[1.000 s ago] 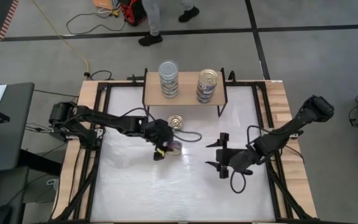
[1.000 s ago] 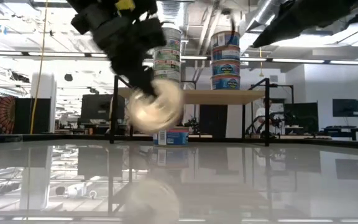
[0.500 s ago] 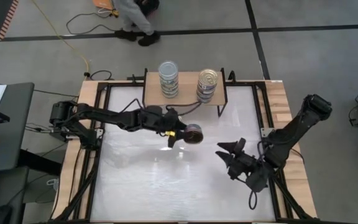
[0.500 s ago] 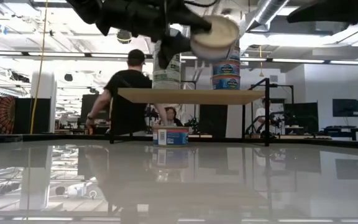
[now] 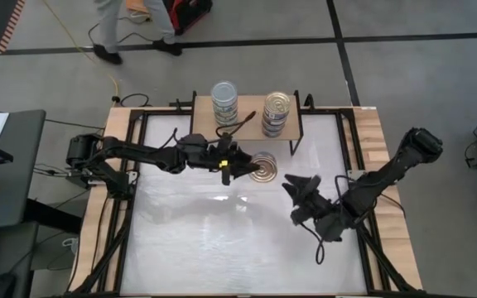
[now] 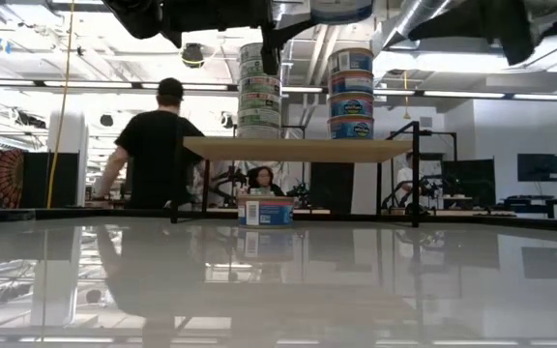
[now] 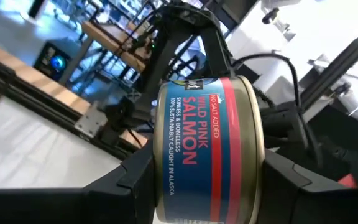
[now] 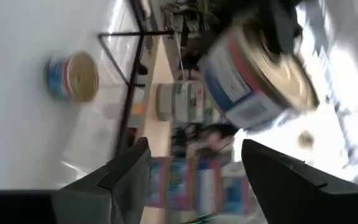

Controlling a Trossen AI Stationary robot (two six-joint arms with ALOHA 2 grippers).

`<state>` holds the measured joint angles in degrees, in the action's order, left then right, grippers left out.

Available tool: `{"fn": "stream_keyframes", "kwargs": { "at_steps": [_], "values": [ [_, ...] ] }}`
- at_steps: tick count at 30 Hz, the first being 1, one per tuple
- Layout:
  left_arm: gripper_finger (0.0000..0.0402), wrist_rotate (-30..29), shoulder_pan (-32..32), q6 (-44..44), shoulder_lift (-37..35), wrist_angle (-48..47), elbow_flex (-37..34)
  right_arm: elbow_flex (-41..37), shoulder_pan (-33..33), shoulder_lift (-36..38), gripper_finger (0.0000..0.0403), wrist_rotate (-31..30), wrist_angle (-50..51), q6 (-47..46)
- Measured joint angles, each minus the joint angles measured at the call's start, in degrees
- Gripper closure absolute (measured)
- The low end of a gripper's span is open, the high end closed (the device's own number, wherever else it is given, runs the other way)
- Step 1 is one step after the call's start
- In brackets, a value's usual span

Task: Stack canned seafood by type on shelf
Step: Stack the blue pink tuna can on top of the other blue pink tuna cans on the shelf

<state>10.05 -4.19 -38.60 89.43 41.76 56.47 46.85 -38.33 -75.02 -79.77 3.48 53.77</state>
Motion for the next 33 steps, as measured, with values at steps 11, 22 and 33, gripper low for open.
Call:
{"fn": "stream_keyframes", "kwargs": {
  "at_steps": [11, 22, 33],
  "values": [
    [0.0211, -0.7, -0.11, 7.74, 0.07, -3.04, 0.0, -0.09, 6.81, 13.14, 0.0118, 20.97, -0.09, -48.81],
    [0.0209, -1.41, 0.74, 15.43, 0.07, -0.39, 0.0, -2.45, 24.05, 24.75, 0.0117, 55.71, 0.17, -74.21],
    [0.0208, -0.82, 0.61, 17.3, -0.13, 1.07, 0.02, -1.86, 26.9, 19.56, 0.0072, 62.77, -6.82, -68.52]
  ]
}}
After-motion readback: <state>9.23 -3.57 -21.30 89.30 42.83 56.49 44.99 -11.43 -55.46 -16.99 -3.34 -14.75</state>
